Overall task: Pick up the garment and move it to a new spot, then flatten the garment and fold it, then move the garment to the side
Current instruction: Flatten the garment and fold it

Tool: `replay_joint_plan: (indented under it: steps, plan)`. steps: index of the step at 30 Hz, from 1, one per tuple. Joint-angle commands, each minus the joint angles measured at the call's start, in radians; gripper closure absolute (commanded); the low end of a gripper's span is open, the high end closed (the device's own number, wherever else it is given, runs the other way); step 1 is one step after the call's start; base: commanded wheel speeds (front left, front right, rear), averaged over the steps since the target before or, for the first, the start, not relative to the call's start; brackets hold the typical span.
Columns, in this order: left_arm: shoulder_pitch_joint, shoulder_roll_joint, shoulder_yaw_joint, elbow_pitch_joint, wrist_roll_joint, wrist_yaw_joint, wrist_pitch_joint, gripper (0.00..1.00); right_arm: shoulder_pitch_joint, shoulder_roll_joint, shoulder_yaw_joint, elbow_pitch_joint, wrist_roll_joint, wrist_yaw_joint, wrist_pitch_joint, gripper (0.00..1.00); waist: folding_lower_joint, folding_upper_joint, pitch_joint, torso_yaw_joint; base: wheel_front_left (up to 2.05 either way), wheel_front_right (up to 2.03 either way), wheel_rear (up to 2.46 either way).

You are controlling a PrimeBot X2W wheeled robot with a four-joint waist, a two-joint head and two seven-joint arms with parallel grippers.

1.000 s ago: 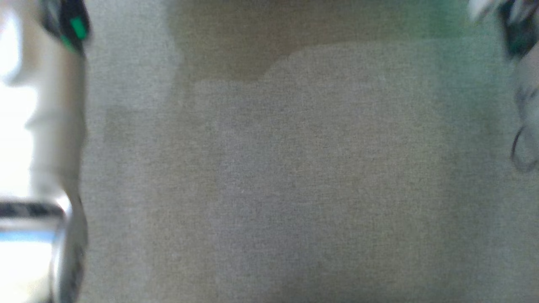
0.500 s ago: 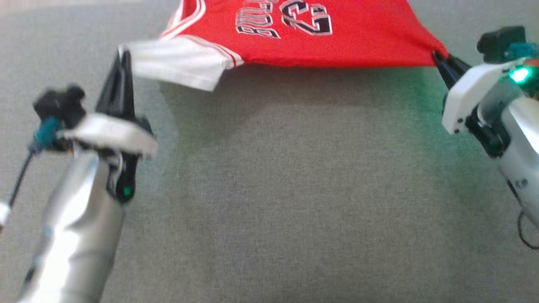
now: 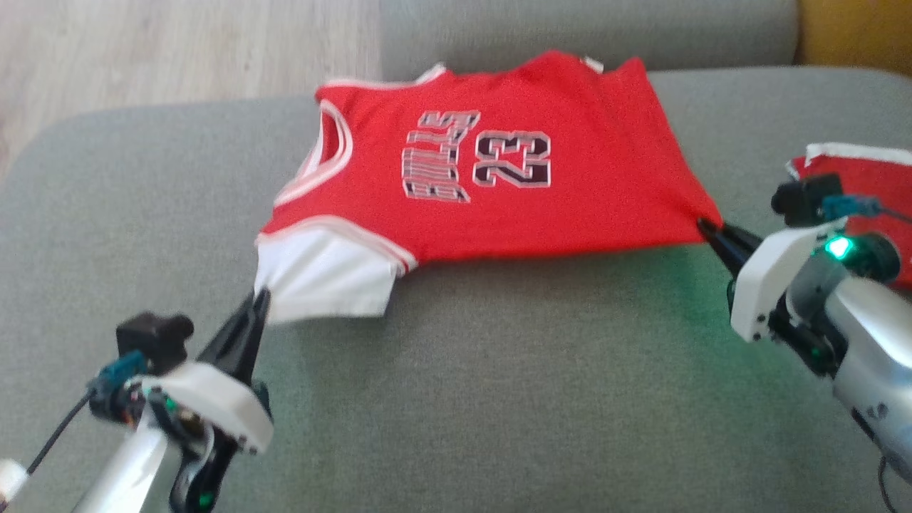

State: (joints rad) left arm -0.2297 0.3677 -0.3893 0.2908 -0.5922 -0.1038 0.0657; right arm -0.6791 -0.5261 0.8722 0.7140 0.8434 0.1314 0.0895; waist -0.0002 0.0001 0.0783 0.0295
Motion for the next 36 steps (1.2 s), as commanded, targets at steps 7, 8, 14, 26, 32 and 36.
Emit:
replay_joint_plan:
  steps: [7,8,14,26,32,36]
  plan:
    - [0.135,0.116,0.04,-0.256,-0.063,0.04,0.145,1.0,0.078,-0.071,0.045,-0.078,0.082,-0.001,0.03,1.0,0.0002,-0.0001,-0.097,0.002,0.0,0.0,0.0]
    - [0.153,0.125,0.042,-0.284,-0.069,0.046,0.158,1.0,0.089,-0.081,0.051,-0.09,0.093,-0.001,0.038,1.0,0.0002,-0.0001,-0.101,0.003,0.0,0.0,0.0]
    - [0.237,0.16,0.054,-0.417,-0.094,0.085,0.209,1.0,0.156,-0.137,0.061,-0.164,0.159,-0.001,0.083,1.0,0.0002,-0.0001,-0.115,0.003,0.0,0.0,0.0]
    - [0.225,0.157,0.098,-0.453,-0.134,0.129,0.226,1.0,0.181,-0.149,-0.001,-0.218,0.152,-0.001,0.084,1.0,0.0002,-0.0001,-0.093,-0.006,0.0,0.0,0.0]
    - [0.126,0.17,0.092,-0.381,-0.109,0.131,0.26,1.0,0.131,-0.122,-0.027,-0.191,0.117,-0.001,0.13,1.0,0.0002,-0.0001,-0.056,-0.016,0.0,0.0,0.0]
    - [0.023,0.181,0.07,-0.309,-0.083,0.112,0.297,1.0,0.08,-0.102,-0.036,-0.164,0.094,-0.001,0.183,1.0,0.0002,-0.0001,-0.023,-0.017,0.0,0.0,0.0]
